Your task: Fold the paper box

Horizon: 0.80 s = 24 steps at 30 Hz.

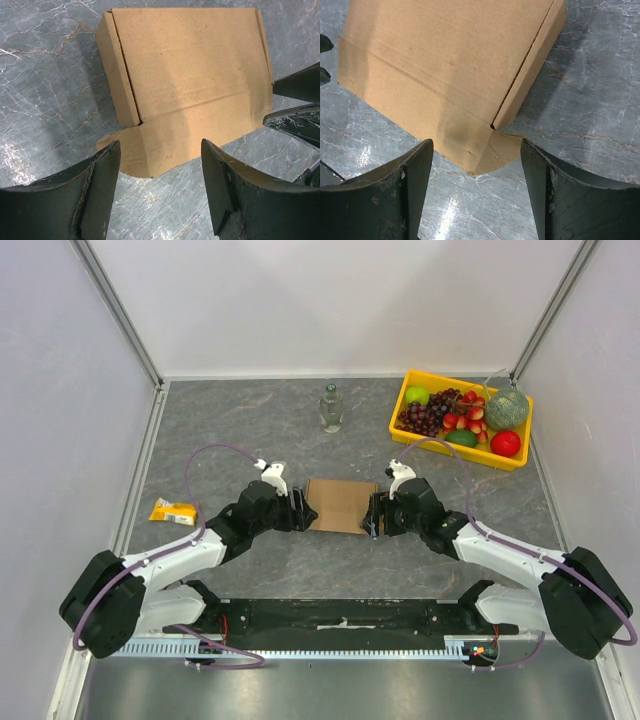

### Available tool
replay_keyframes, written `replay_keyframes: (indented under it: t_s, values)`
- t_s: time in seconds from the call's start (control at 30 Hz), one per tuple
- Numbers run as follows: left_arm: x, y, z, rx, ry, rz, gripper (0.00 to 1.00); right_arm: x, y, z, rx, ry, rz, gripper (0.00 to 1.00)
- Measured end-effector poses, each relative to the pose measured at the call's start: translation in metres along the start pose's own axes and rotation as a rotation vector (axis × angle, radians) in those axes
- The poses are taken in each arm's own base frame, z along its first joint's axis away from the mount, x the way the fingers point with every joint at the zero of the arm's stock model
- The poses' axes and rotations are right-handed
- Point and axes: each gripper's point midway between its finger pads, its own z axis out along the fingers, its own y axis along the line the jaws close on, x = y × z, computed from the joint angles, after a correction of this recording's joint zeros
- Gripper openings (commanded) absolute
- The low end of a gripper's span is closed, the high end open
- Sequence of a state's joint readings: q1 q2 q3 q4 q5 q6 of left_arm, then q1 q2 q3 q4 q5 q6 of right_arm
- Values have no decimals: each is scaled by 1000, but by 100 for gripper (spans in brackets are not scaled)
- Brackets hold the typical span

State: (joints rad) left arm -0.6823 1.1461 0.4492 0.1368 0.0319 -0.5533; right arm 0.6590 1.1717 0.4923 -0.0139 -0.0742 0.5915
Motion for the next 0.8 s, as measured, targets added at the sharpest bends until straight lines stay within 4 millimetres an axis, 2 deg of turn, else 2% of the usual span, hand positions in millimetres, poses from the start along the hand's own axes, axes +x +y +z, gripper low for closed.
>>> replay_keyframes:
  t_s: [0.8]
  values:
    - [8,5,8,-19,38,18,71,6,3,3,-15,29,23,77]
